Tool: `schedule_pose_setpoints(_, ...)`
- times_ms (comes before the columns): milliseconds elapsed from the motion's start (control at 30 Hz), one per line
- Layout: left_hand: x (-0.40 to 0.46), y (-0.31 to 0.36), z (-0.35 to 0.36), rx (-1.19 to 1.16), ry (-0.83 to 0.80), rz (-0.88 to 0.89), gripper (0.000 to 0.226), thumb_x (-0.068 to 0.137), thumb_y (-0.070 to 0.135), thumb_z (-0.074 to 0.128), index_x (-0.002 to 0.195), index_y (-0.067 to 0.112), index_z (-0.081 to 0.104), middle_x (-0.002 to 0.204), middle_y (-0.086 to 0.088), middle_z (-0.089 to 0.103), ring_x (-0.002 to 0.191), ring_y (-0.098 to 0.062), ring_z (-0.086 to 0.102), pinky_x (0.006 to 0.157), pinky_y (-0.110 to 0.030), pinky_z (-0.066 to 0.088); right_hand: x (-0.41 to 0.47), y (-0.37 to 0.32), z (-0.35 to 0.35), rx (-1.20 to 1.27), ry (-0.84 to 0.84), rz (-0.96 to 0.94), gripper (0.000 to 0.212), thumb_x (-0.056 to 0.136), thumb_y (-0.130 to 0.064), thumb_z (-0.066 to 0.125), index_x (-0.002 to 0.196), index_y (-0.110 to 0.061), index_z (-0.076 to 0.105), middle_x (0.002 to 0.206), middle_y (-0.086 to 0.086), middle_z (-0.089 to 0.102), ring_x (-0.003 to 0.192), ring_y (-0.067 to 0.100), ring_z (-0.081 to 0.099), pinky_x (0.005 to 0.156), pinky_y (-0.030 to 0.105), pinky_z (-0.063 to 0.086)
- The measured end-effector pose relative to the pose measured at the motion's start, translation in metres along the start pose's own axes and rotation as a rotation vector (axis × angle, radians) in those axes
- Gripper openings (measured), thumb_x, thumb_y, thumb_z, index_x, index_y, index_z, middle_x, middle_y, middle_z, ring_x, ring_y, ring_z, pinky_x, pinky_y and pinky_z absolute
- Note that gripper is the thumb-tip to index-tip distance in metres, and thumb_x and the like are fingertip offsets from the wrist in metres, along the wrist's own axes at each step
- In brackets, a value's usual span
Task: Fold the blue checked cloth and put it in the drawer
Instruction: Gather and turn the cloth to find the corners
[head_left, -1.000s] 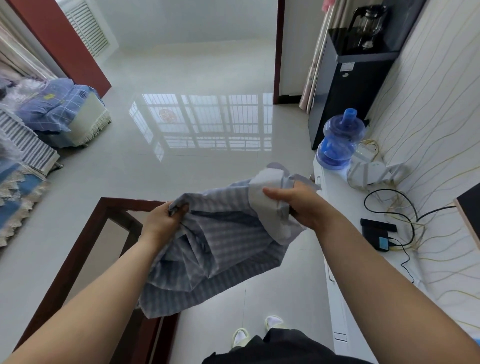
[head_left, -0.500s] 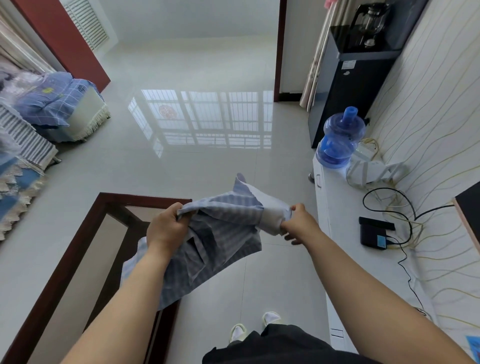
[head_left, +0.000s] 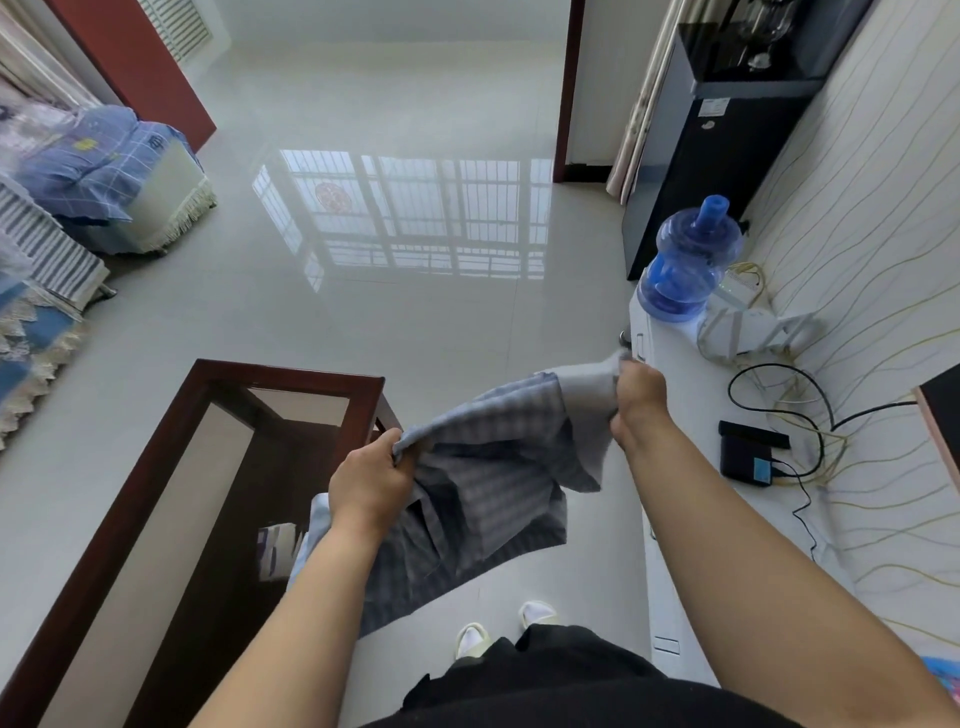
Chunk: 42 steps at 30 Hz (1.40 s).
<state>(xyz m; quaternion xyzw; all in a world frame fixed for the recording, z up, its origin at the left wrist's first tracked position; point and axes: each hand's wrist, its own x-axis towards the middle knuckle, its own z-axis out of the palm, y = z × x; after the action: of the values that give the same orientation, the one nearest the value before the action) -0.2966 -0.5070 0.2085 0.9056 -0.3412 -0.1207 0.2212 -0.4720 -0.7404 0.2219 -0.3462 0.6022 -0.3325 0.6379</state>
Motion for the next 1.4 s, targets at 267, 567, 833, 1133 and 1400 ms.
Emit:
schedule_pose_setpoints(267, 0.007, -0.014, -0.004, -0.188, 0.041, -0.16, 0.034, 0.094, 0.043, 0.049, 0.073, 0.018, 0.058, 0.07, -0.002, 0.064, 0.072, -0.029, 0.06, 0.061, -0.036, 0.046, -0.021, -0.034, -0.001, -0.49, -0.211, -0.239, 0.031, 0.086, -0.002, 0.055, 0.115, -0.009, 0.05, 0.103, 0.007, 0.052, 0.09, 0.019, 0.051, 0.073, 0.02, 0.043)
schedule_pose_setpoints(567, 0.006, -0.011, -0.007, 0.005, 0.144, -0.021, 0.031, 0.095, 0.038, 0.051, 0.081, 0.014, 0.064, 0.066, -0.009, 0.065, 0.059, -0.024, 0.048, 0.052, -0.028, 0.031, 0.017, 0.039, -0.062, -1.18, 0.139, -0.086, 0.029, 0.094, -0.028, 0.054, 0.105, -0.003, 0.064, 0.099, 0.017, 0.065, 0.087, 0.036, 0.061, 0.072, 0.035, 0.048)
schedule_pose_setpoints(833, 0.001, -0.032, -0.017, 0.057, 0.095, -0.012, 0.033, 0.096, 0.038, 0.048, 0.077, 0.013, 0.057, 0.068, -0.012, 0.064, 0.066, -0.037, 0.057, 0.055, -0.032, 0.034, 0.024, -0.005, -0.035, 0.305, -0.284, 0.272, 0.031, 0.096, -0.03, 0.05, 0.112, -0.006, 0.062, 0.085, 0.008, 0.074, 0.079, 0.02, 0.072, 0.074, 0.036, 0.059)
schedule_pose_setpoints(1133, -0.004, -0.03, -0.015, -0.127, 0.081, -0.062, 0.042, 0.094, 0.046, 0.051, 0.069, 0.012, 0.054, 0.061, -0.004, 0.058, 0.063, -0.03, 0.055, 0.052, -0.035, 0.038, 0.014, -0.012, -0.038, -0.219, -0.539, -0.065, 0.056, 0.089, 0.0, 0.052, 0.137, -0.03, 0.046, 0.129, 0.003, 0.057, 0.111, 0.024, 0.056, 0.092, 0.041, 0.049)
schedule_pose_setpoints(1400, -0.001, -0.027, -0.02, -0.101, 0.088, 0.025, 0.035, 0.094, 0.035, 0.056, 0.069, 0.01, 0.055, 0.058, -0.004, 0.056, 0.06, -0.034, 0.054, 0.054, -0.04, 0.043, 0.014, 0.033, -0.034, -0.223, -0.211, 0.008, 0.05, 0.089, -0.009, 0.061, 0.135, -0.014, 0.042, 0.127, 0.014, 0.051, 0.107, 0.031, 0.055, 0.083, 0.041, 0.054)
